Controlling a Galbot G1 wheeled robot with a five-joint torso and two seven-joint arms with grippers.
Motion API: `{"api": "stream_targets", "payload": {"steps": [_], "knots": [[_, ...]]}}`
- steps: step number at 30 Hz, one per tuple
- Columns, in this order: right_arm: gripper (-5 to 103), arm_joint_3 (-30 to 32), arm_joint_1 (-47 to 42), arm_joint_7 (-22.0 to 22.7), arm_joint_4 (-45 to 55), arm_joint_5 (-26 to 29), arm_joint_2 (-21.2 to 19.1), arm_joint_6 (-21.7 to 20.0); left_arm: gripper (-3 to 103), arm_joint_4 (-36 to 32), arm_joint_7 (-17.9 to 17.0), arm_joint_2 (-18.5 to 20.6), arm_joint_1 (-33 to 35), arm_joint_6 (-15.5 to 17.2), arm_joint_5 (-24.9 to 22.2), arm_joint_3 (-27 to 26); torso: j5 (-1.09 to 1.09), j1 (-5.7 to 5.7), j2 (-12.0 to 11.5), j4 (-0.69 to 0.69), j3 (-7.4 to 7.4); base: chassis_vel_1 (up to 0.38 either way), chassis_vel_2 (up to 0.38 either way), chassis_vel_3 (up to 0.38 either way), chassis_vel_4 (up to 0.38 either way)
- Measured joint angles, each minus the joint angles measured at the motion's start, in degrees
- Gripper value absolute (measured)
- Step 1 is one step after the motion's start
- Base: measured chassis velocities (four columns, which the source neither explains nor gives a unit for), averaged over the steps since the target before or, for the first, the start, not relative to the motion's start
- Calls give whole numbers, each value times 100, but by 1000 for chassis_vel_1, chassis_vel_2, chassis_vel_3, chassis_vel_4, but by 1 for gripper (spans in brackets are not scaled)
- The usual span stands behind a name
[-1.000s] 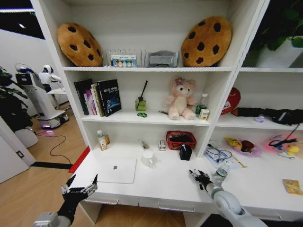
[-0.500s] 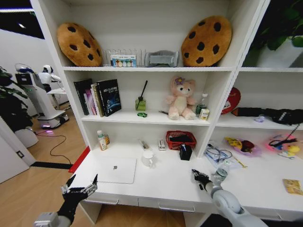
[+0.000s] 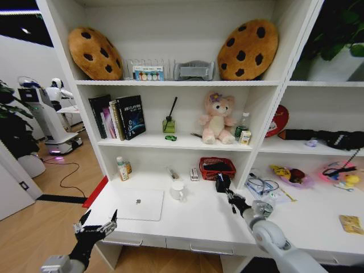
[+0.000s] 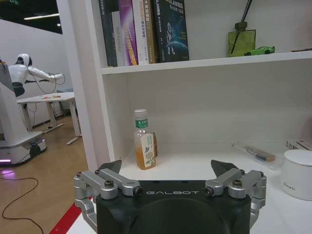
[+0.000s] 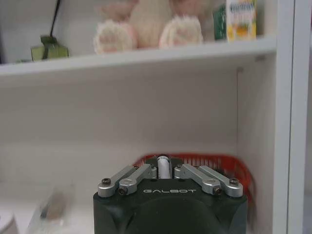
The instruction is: Organize the objects on the table.
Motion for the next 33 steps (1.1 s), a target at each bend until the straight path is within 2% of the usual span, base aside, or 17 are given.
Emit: {"api": "stream_targets", "payload": {"steps": [3,5,7,8,9,11,25,33], "knots": [[11,-250,631,11,-716,-727,192,909,100,0,0,0,0,0,-1,0,2,0,0,-2,0,0,0,0,0],[11,-264,677,17,-786,-775,210,962,100,0,0,0,0,0,0,0,3,0,0,-2,0,0,0,0,0],[11,-417,1008,34,-1279,-1088,319,1331,100,0,0,0,0,0,0,0,0,0,0,-2,0,0,0,0,0],[11,-417,1008,34,-1279,-1088,319,1331,100,0,0,0,0,0,0,0,0,0,0,-2,0,0,0,0,0],[11,-631,1303,184,-1802,-1338,407,1735,100,0,0,0,0,0,0,0,1,0,0,-3,0,0,0,0,0],[11,-778,1627,275,-2354,-1720,535,2188,100,0,0,0,0,0,0,0,3,0,0,-2,1,0,0,0,0],[11,-1224,2761,234,-3939,-2100,1049,3018,100,0,0,0,0,0,-1,0,1,-1,1,-2,0,0,0,0,0],[11,-1276,2798,224,-4203,-2190,1254,3133,100,0,0,0,0,0,0,0,1,-1,1,-2,0,0,0,0,0]]}}
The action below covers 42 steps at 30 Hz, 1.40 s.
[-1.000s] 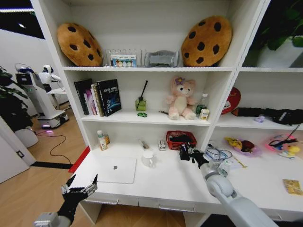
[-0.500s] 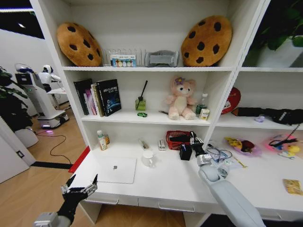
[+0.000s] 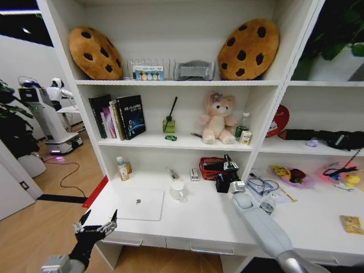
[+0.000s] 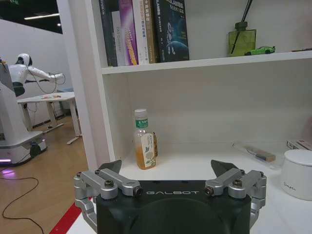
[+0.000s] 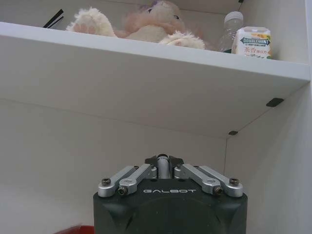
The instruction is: Organize the objects on the table.
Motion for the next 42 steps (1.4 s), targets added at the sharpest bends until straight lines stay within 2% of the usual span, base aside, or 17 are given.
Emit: {"api": "stream_targets", "payload": {"steps": [11,17,18,20,21,23,24,25,27,31,33,34,35,36,37,40,42], "knots": [[10,16,-246,-93,45,-6,62,-4,100,0,0,0,0,0,0,0,0,0,0,-1,0,0,0,0,0],[37,104,-515,-305,319,235,-100,-70,100,0,0,0,0,0,0,0,0,0,0,-1,0,0,0,0,0],[37,104,-515,-305,319,235,-100,-70,100,0,0,0,0,0,0,0,0,0,0,-1,0,0,0,0,0],[48,194,-745,-293,683,374,-208,-286,100,0,0,0,0,0,0,0,1,0,0,0,0,0,0,0,0],[48,194,-745,-293,683,374,-208,-286,100,0,0,0,0,0,0,0,1,0,0,0,0,0,0,0,0],[59,419,-1155,-371,1496,699,-432,-1023,100,0,-2,0,0,0,0,-1,2,0,0,1,0,0,0,0,0],[59,419,-1155,-371,1496,699,-432,-1023,100,0,-2,0,0,0,0,-1,2,0,0,1,0,0,0,0,0],[65,604,-1489,-668,2217,1180,-638,-1598,100,0,-1,0,0,0,0,0,-1,0,0,-4,-1,0,0,0,0],[75,825,-1938,-635,3167,1536,-863,-2100,100,0,0,0,0,-1,0,0,0,0,1,-1,-1,0,0,0,0],[86,1293,-2485,-317,3918,1585,-933,-2434,100,0,0,0,0,0,0,0,-1,0,1,2,-1,0,0,0,0],[96,1857,-3317,247,4594,1501,-941,-2772,100,0,-1,0,0,0,0,0,1,0,0,0,-1,0,0,0,0],[96,1857,-3317,247,4594,1501,-941,-2772,100,0,-1,0,0,0,0,0,1,0,0,0,-1,0,0,0,0],[99,2227,-3876,427,4989,1459,-919,-3032,100,-1,-2,0,0,0,0,-1,4,0,0,-3,0,0,0,0,0],[99,2694,-4545,460,5444,1397,-855,-3280,100,0,-1,0,0,0,0,0,0,-1,1,-2,-1,0,0,0,0],[99,2694,-4545,460,5444,1397,-855,-3280,100,0,-1,0,0,0,0,0,0,-1,1,-2,-1,0,0,0,0],[100,3617,-6140,174,6250,1322,-597,-3437,100,0,-1,0,0,-1,0,0,2,-1,1,-5,-2,0,0,0,0],[100,3858,-6473,69,6456,1411,-507,-3498,100,0,-1,0,0,0,0,0,-2,-1,1,-3,-2,0,0,0,0]]}}
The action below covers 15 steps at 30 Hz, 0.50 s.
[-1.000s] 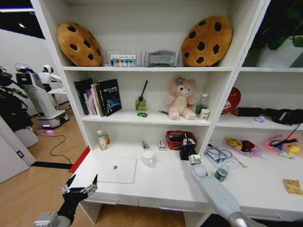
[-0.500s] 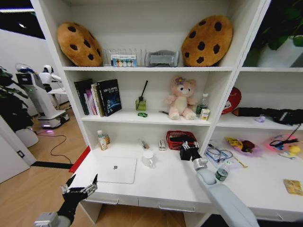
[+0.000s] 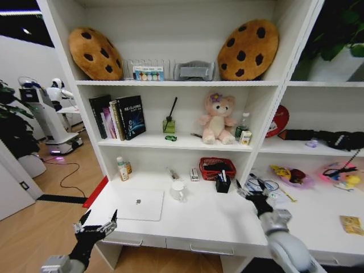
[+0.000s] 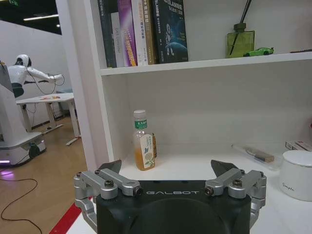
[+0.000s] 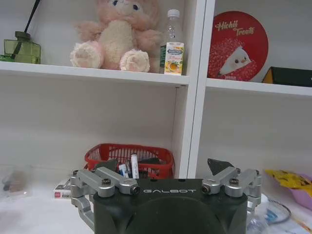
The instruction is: Organize the objects on the table.
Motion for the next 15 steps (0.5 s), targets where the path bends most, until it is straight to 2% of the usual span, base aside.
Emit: {"api": "stream_targets", "payload": {"steps": [1,3,4,5,6,9,11,13,15], "knots": [[100,0,0,0,0,0,0,0,100,0,0,0,0,0,0,0,0,0,0,0,0,0,0,0,0],[100,626,-861,-367,430,162,378,54,100,0,0,0,0,0,0,0,0,0,0,3,0,0,0,0,0],[100,626,-861,-367,430,162,378,54,100,0,0,0,0,0,0,0,0,0,0,3,0,0,0,0,0],[100,800,-1144,-502,527,125,612,246,100,0,0,0,0,0,0,0,0,0,0,2,1,0,0,0,0],[100,800,-1144,-502,527,125,612,246,100,0,0,0,0,0,0,0,0,0,0,2,1,0,0,0,0],[100,1013,-1494,-695,578,-89,1220,864,100,0,0,0,0,0,0,0,2,0,0,1,1,0,0,0,0],[100,1035,-1517,-716,572,-137,1301,939,100,0,0,0,0,0,0,0,1,0,0,2,1,0,0,0,0],[100,1052,-1588,-742,590,-246,1595,1139,100,0,1,0,0,0,0,0,2,0,-1,2,1,0,0,0,0],[100,1036,-1590,-742,607,-261,1659,1165,100,0,1,0,0,0,0,0,1,0,-1,2,1,0,0,0,0]]}}
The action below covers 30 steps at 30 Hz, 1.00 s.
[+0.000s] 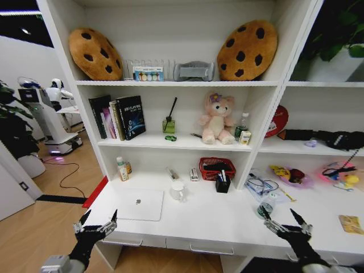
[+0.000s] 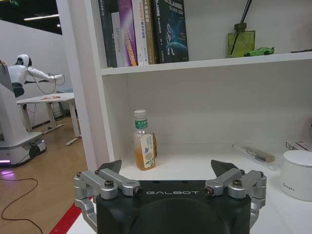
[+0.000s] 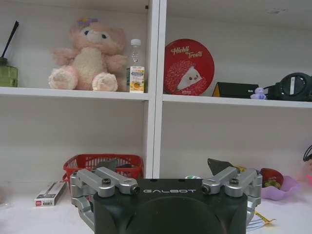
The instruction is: Organize the objects on the table.
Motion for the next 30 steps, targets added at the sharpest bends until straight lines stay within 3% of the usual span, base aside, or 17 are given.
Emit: {"api": "stream_targets", "payload": {"steps": [9,20,25,28,30], "knots": [[100,-195,88,1,14,-84,283,130,100,0,0,1,0,0,0,-1,0,1,0,0,0,-4,-9,7,5],[100,-417,334,60,-140,-65,259,72,100,0,-1,0,0,0,0,0,2,1,-1,0,0,-152,-158,147,154],[100,-751,577,251,-156,-51,99,-167,100,0,1,0,0,0,0,2,4,2,-1,-1,1,-198,-192,182,170],[100,-947,895,357,-266,-147,-73,-518,100,0,1,0,0,0,0,2,2,1,-1,0,1,-34,-77,47,58],[100,-1190,1303,519,-430,-105,-285,-1011,100,0,1,0,0,0,0,1,1,2,-1,-2,1,0,0,0,0]]}}
